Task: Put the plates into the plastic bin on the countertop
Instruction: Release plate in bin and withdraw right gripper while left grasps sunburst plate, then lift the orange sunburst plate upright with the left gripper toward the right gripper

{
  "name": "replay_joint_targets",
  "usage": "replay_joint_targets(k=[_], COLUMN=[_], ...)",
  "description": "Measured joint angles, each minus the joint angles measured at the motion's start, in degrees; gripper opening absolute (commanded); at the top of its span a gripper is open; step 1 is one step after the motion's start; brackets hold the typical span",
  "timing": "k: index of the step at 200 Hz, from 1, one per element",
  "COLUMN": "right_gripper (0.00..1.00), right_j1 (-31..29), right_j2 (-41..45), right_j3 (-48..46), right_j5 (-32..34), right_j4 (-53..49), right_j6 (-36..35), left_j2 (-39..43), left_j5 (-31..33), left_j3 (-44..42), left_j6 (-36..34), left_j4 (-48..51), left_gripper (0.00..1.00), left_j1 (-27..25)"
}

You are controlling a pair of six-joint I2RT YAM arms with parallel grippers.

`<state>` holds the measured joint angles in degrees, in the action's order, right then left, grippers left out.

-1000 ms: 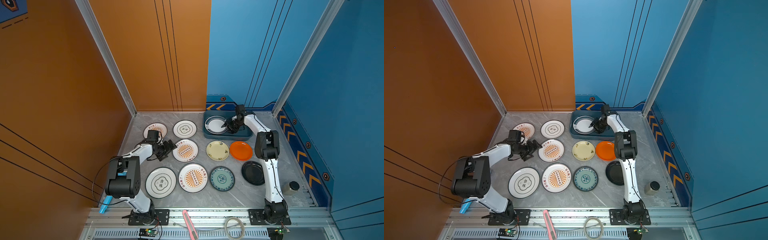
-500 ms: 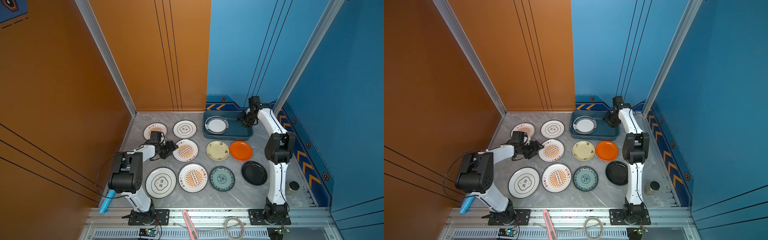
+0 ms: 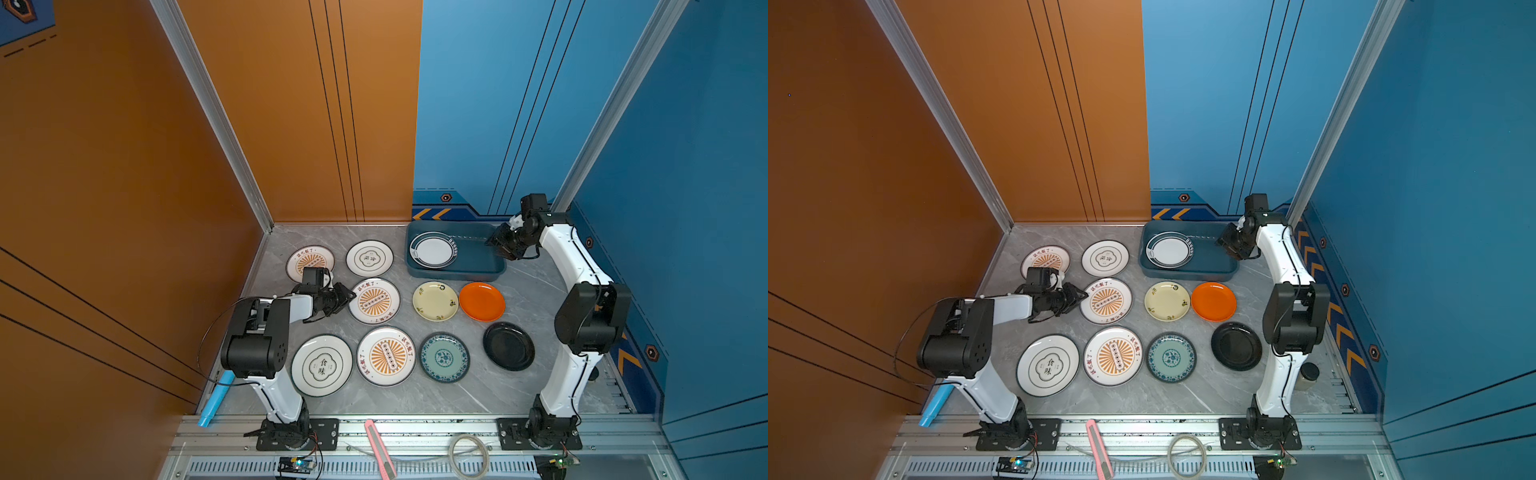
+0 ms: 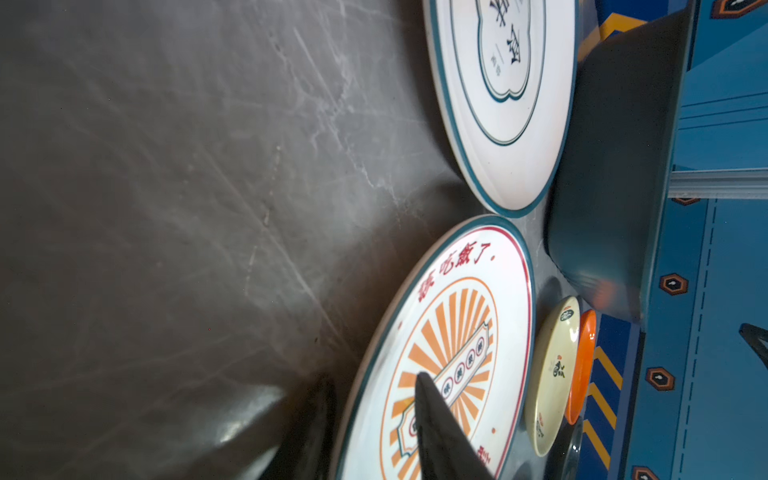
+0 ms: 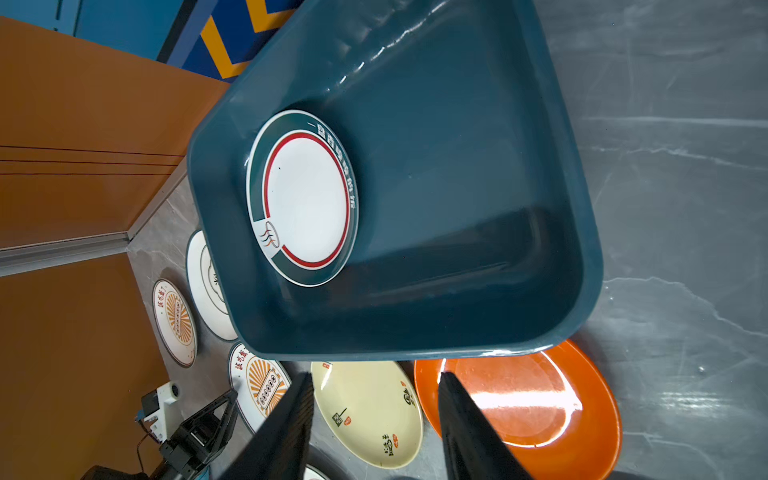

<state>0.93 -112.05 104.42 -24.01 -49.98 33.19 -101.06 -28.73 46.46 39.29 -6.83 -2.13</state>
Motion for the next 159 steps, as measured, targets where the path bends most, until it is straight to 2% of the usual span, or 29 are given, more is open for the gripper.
replay_joint_targets(k=[28,53,61,114,159], right_gripper=[0.51,0.51,0.51,0.51,0.52], right_j1=[0.0,-0.1,-0.2,-1.7,-5.1], right_j2=[0.6,1.6,1.9,3.3,4.5], right_j3=[-1.9,-2.3,-2.4,-3.5,-5.9], right_j5=[-0.4,-1.1,-1.4,-3.0,-5.9], right_j4=[1.0,1.3,1.6,2.9,4.8], right_j6=[0.0,0.0,0.0,0.0,-0.4], left_j2=[-0.4,-0.4,-0.4,1.7,6.8], left_j5=[-0.3,-3.0,-3.3,-3.5,-3.1], left_j3=[-0.3,-0.3,-0.3,-0.3,0.5], left_j6=[-1.4,-2.7,-2.8,-3.6,-3.9], left_j4=[0.4,0.8,1.1,6.4,13.7], left_gripper=[0.10,0.05,0.00,0.00,0.00], left_j1=[0.0,-0.5,-0.6,-0.3,1.8])
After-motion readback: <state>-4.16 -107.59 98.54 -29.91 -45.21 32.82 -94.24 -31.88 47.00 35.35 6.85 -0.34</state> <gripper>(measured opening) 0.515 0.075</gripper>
